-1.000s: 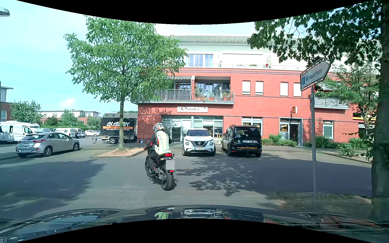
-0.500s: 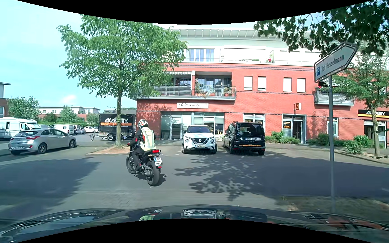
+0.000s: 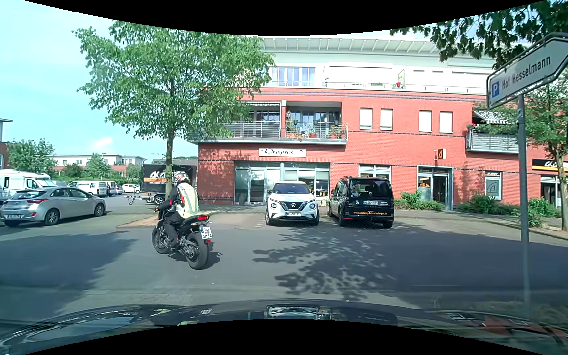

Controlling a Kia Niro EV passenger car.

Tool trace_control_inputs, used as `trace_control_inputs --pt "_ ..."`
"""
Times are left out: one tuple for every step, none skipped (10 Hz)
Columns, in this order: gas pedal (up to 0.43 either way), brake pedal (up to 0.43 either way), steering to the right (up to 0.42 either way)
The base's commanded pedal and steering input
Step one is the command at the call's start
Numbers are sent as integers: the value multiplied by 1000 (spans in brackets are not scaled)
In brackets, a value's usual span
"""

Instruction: Follow the waypoints while adhering to traffic rules and regulations

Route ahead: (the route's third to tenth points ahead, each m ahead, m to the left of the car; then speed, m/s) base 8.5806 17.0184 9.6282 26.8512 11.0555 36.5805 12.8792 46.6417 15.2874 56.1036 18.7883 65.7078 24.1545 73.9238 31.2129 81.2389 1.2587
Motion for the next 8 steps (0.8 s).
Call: trace_control_inputs --pt "0 116 -39" --pt "0 116 -47" --pt "0 116 -58" --pt "0 122 -74" --pt "0 122 -90" --pt "0 122 -100" --pt "0 122 -108" --pt "0 122 -114"
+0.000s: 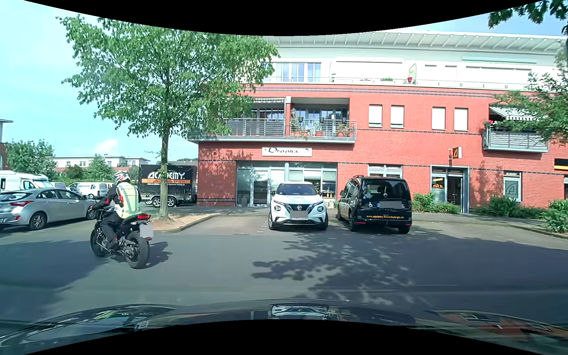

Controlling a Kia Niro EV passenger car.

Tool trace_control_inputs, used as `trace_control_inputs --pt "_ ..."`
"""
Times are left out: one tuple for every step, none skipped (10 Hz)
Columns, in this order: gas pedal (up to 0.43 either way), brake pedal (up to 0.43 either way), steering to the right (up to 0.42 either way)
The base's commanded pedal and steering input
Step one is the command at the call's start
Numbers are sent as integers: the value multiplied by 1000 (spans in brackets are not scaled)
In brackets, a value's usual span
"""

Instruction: Follow the waypoints while adhering to traffic rules and regulations

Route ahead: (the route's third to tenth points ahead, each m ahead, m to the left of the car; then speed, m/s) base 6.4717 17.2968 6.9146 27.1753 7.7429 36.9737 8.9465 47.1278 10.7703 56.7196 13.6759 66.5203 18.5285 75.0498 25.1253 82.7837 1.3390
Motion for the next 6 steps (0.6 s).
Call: trace_control_inputs --pt "0 122 -123" --pt "0 128 -136" --pt "0 134 -147" --pt "0 159 -168" --pt "0 189 -182" --pt "0 195 -210"
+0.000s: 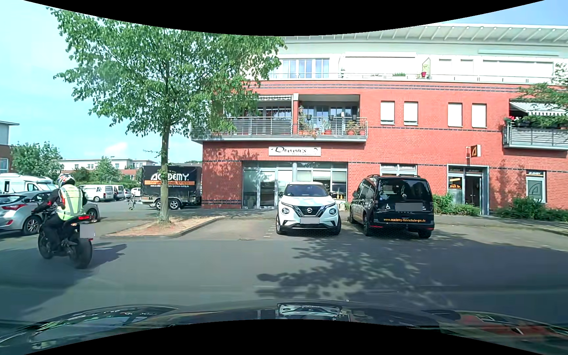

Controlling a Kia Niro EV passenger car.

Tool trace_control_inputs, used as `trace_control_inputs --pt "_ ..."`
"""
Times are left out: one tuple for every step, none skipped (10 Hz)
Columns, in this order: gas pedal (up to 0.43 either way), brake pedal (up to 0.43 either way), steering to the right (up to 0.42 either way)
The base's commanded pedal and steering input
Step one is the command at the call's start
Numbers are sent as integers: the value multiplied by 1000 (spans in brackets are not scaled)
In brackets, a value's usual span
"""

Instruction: Follow the waypoints while adhering to traffic rules and regulations

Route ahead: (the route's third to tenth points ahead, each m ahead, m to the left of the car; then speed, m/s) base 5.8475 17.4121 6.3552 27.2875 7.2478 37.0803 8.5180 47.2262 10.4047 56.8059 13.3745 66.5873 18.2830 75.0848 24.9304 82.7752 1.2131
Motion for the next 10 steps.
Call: trace_control_inputs --pt "0 195 -234" --pt "0 183 -265" --pt "0 165 -300" --pt "0 140 -335" --pt "0 37 -363" --pt "0 0 -402" --pt "0 0 -435" --pt "0 0 -471" --pt "87 0 -495" --pt "150 0 -521"
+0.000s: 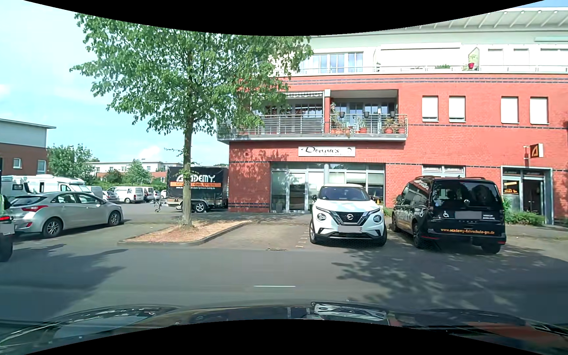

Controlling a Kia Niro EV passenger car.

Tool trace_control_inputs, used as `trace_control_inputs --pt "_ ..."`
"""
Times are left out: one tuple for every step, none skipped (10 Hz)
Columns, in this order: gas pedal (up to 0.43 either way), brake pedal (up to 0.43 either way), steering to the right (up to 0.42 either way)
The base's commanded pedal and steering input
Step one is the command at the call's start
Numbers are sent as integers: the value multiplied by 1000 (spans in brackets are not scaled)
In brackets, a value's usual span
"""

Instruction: Follow the waypoints while adhering to traffic rules and regulations

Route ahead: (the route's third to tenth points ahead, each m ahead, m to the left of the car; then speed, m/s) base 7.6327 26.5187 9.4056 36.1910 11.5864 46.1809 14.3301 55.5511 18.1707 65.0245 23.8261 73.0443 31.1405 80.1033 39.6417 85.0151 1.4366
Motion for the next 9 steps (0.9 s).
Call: trace_control_inputs --pt "150 0 -546" --pt "138 0 -559" --pt "138 0 -560" --pt "138 0 -560" --pt "130 0 -564" --pt "130 0 -584" --pt "130 0 -607" --pt "130 0 -619" --pt "138 0 -631"
